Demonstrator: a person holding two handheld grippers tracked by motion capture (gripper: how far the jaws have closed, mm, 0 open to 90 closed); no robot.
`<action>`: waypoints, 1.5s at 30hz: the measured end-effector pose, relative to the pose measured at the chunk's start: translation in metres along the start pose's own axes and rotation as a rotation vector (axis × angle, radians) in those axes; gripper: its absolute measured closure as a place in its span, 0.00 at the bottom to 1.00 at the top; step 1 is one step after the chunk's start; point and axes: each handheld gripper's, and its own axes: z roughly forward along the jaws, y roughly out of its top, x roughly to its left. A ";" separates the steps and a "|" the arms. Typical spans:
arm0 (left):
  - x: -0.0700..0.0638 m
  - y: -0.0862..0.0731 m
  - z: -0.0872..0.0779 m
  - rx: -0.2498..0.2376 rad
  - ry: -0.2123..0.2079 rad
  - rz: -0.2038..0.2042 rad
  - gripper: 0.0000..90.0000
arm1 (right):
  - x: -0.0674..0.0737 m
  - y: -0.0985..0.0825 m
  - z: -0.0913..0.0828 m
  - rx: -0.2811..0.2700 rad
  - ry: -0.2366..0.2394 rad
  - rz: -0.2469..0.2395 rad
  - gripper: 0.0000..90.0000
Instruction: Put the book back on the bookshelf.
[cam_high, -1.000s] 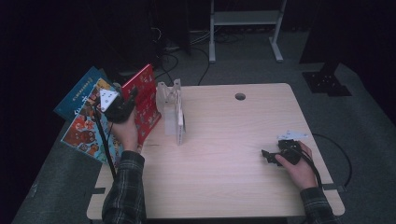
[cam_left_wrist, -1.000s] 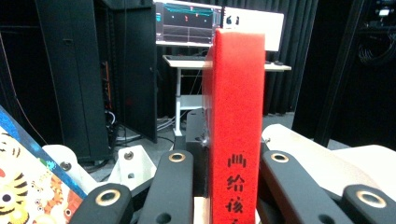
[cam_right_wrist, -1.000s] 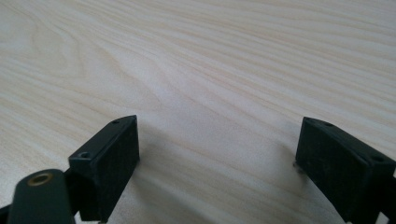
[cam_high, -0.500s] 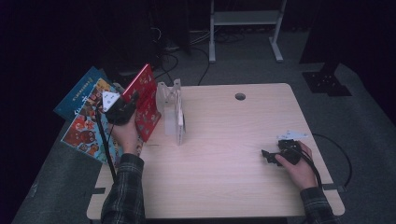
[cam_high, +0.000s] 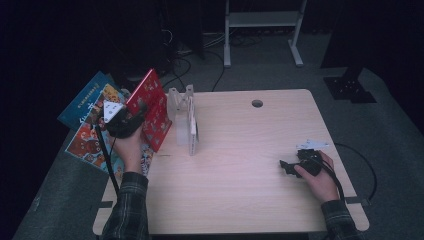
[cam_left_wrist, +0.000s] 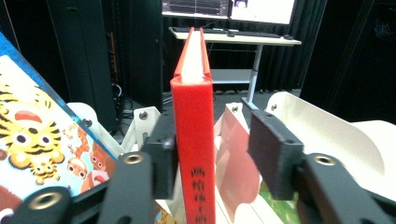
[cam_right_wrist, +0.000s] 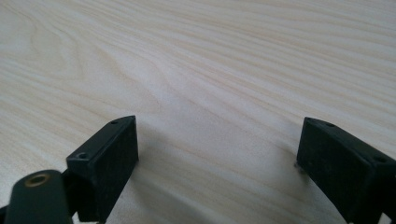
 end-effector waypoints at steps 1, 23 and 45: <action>-0.001 0.000 -0.002 0.006 0.005 0.001 0.54 | 0.000 0.000 0.000 0.001 0.000 0.000 0.13; -0.027 -0.010 -0.048 0.054 0.025 -0.028 0.08 | -0.001 0.001 0.001 0.002 0.001 -0.002 0.12; -0.066 -0.022 -0.102 0.055 -0.094 0.015 0.02 | -0.001 0.001 0.001 0.002 -0.001 0.001 0.12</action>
